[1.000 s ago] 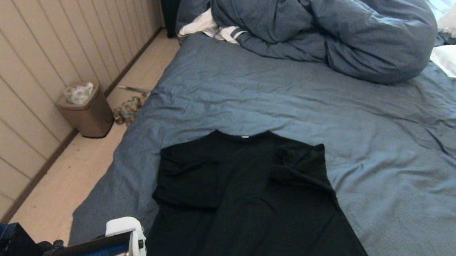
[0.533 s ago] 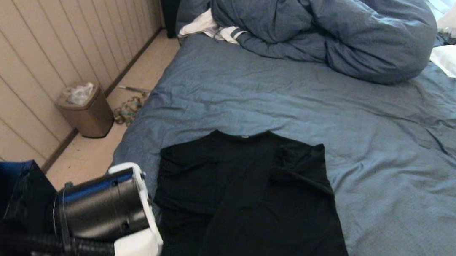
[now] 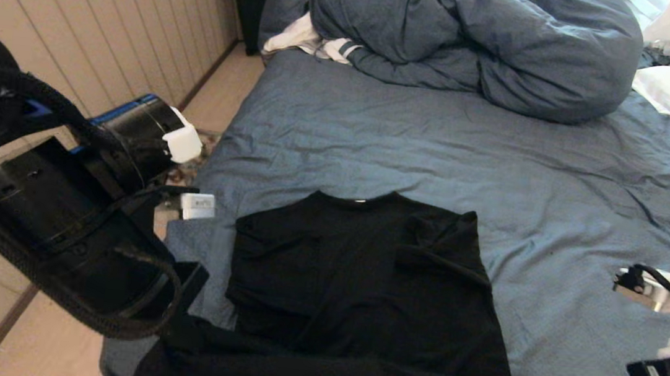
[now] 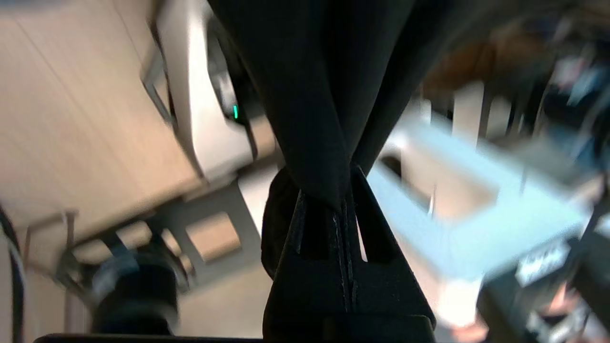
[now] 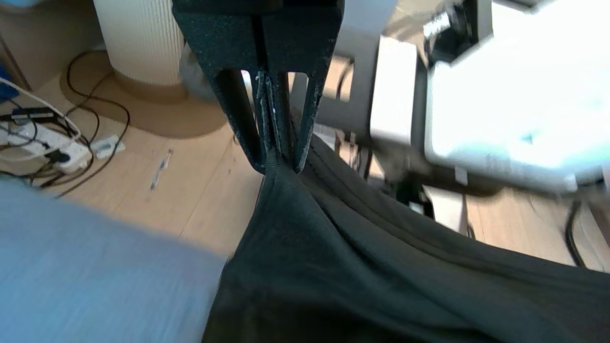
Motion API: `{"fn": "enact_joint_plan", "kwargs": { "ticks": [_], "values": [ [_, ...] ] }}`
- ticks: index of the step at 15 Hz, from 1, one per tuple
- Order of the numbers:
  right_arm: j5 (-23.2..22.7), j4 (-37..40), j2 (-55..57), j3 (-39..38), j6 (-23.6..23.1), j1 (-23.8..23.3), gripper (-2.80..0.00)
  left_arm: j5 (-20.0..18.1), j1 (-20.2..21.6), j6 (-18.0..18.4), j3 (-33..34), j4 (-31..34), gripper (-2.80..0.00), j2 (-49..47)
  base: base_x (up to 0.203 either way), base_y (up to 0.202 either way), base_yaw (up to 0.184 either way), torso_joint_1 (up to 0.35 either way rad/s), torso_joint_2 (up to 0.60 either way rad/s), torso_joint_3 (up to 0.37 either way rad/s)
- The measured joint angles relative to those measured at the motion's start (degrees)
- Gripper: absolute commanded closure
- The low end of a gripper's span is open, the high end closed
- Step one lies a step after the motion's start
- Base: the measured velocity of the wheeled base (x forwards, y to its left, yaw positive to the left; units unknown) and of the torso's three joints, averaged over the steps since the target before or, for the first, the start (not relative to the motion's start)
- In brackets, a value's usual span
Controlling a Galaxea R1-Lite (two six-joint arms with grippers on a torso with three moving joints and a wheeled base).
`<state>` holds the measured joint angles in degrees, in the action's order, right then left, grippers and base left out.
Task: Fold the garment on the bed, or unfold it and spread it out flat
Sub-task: Fold the black T-shirt
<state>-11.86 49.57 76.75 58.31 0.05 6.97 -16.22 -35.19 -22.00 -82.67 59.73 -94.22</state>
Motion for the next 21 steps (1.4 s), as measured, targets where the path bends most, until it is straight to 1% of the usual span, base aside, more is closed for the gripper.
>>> {"fn": "enact_joint_plan", "kwargs": {
  "ticks": [2,5,8,11,15,18,21],
  "values": [
    [-0.23,-2.48,5.41,3.86,0.02,-1.62,0.00,-0.18,4.42,2.64,-4.59,-0.04,0.00,-3.62,0.000,0.000,0.000,0.000,0.00,0.000],
    [-0.52,-4.66,13.45,11.42,0.30,-3.27,0.00,-0.51,8.25,3.94,-11.68,-0.37,0.00,-9.97,0.000,0.000,0.000,0.000,0.00,0.000],
    [-0.84,-4.98,20.41,18.11,0.52,-3.88,0.00,-0.59,10.31,3.98,-17.96,-2.55,0.00,-15.85,0.000,0.000,0.000,0.000,0.00,0.000],
    [-0.89,-5.00,26.55,24.86,0.57,-4.82,0.00,-0.20,11.36,3.87,-23.78,-5.20,0.00,-20.94,0.000,0.000,0.000,0.000,0.00,0.000],
    [-0.64,-4.88,32.97,33.67,1.04,-5.54,0.00,0.98,12.60,3.87,-25.72,-14.34,0.00,-25.86,0.000,0.000,0.000,0.000,0.00,0.000],
    [-0.58,-4.86,36.73,38.08,1.58,-5.82,0.00,0.98,15.04,3.64,-25.84,-20.42,0.00,-27.90,0.000,0.000,0.000,0.000,0.00,0.000],
    [-0.75,-4.90,39.64,41.71,1.86,-5.64,0.00,1.89,16.14,3.31,-25.87,-24.99,0.00,-28.82,0.000,0.000,0.000,0.000,0.00,0.000]
  ]
}}
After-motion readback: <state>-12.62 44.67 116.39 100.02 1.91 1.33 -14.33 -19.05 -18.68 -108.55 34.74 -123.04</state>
